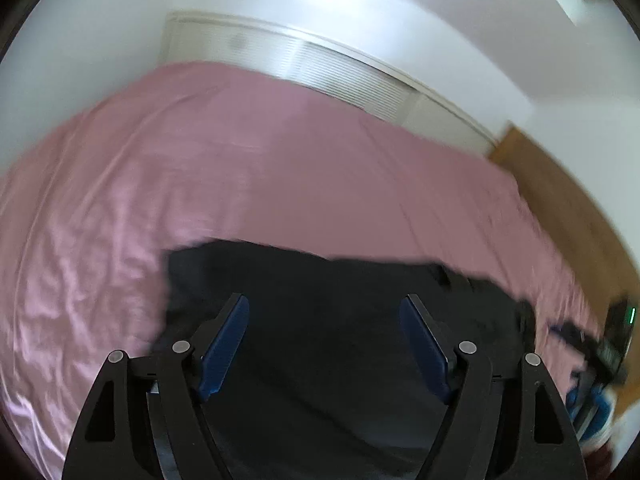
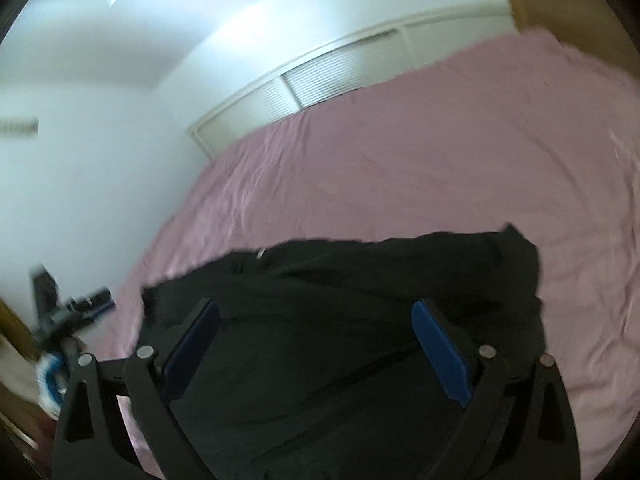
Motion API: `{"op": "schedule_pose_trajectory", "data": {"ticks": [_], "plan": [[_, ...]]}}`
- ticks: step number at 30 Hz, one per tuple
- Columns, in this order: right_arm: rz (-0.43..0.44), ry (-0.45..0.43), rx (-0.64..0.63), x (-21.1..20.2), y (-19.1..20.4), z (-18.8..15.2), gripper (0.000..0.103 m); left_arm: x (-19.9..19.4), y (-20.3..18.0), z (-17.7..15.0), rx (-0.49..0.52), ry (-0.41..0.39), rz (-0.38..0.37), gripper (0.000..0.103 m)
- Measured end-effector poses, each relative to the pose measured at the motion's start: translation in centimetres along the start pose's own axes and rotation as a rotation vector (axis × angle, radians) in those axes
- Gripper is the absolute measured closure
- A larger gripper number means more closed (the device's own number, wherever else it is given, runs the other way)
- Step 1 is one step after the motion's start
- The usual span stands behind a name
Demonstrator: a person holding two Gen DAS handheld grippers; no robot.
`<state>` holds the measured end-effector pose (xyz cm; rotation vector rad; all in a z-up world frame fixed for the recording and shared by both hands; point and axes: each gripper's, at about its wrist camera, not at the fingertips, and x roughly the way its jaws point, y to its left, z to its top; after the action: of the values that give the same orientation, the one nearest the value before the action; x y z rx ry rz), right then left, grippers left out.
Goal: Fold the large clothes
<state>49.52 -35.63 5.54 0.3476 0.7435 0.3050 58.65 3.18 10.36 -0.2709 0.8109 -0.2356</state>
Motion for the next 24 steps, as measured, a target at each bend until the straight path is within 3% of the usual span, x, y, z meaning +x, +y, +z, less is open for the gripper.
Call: {"op": "schedule_pose_trajectory", "data": {"ticks": [1, 3, 5, 7, 8, 10, 12, 16, 21, 24], "plan": [[-0.002, 0.025, -0.092, 1.8, 2.7, -1.3, 0.005, 0.9, -2.1, -0.7, 0.050, 0.015, -0.020, 0.025], [-0.007, 0.034, -0.125, 2.8, 3.3, -1.4, 0.005, 3.2, -4.9, -2.0, 0.135, 0.047, -0.048, 0.023], [-0.053, 0.087, -0.239, 6.5, 5.7, -2.8, 0.005, 6.4, -7.4, -2.8, 0.217, 0.090, -0.024, 0.020], [-0.123, 0.105, -0.237, 10.2, 4.8, -2.1, 0.005, 10.3, -7.9, -2.5, 0.238, 0.124, 0.031, 0.013], [-0.123, 0.105, -0.237, 10.2, 4.8, -2.1, 0.005, 13.0, -7.2, -1.6, 0.216, 0.138, 0.076, 0.006], [-0.161, 0.161, -0.196, 14.0, 2.4, -1.5, 0.003, 16.9, -5.4, -0.1, 0.136, 0.198, 0.096, 0.002], [-0.177, 0.224, -0.102, 20.0, -0.8, -0.4, 0.002, 19.9, -3.6, 0.9, 0.065, 0.222, 0.103, 0.002], [-0.189, 0.243, -0.081, 24.5, -3.1, -1.2, 0.000, 25.0, -2.2, 0.4, 0.044, 0.245, 0.123, 0.001], [-0.220, 0.273, -0.061, 26.1, -4.7, -2.5, 0.000, 26.1, -2.0, -0.2, 0.056, 0.268, 0.148, 0.001], [-0.221, 0.275, -0.067, 23.4, -3.3, -1.0, 0.000, 21.9, -2.2, 0.8, 0.032, 0.230, 0.105, 0.003]]}}
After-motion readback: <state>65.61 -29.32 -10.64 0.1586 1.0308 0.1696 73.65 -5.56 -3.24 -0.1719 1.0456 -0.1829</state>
